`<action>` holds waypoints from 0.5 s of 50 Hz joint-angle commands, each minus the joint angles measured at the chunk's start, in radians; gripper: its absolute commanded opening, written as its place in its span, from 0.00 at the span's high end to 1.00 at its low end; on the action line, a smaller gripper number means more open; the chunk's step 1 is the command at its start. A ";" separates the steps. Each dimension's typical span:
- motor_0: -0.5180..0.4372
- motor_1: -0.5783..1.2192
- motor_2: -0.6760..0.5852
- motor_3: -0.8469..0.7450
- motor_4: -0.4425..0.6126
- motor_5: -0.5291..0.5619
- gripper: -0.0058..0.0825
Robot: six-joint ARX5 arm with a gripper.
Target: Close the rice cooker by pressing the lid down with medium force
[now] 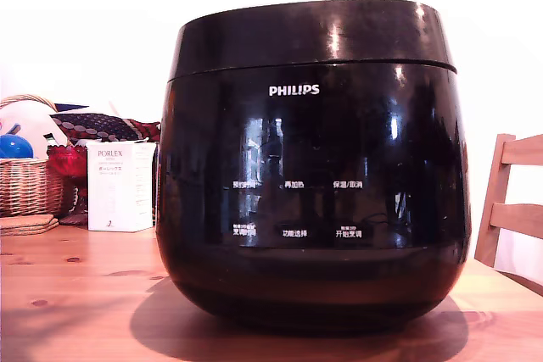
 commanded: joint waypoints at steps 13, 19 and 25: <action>0.200 0.005 0.039 -0.005 -0.145 0.082 0.96; 0.280 0.005 0.049 -0.004 -0.213 0.081 0.96; 0.342 0.005 0.054 0.000 -0.234 0.081 0.96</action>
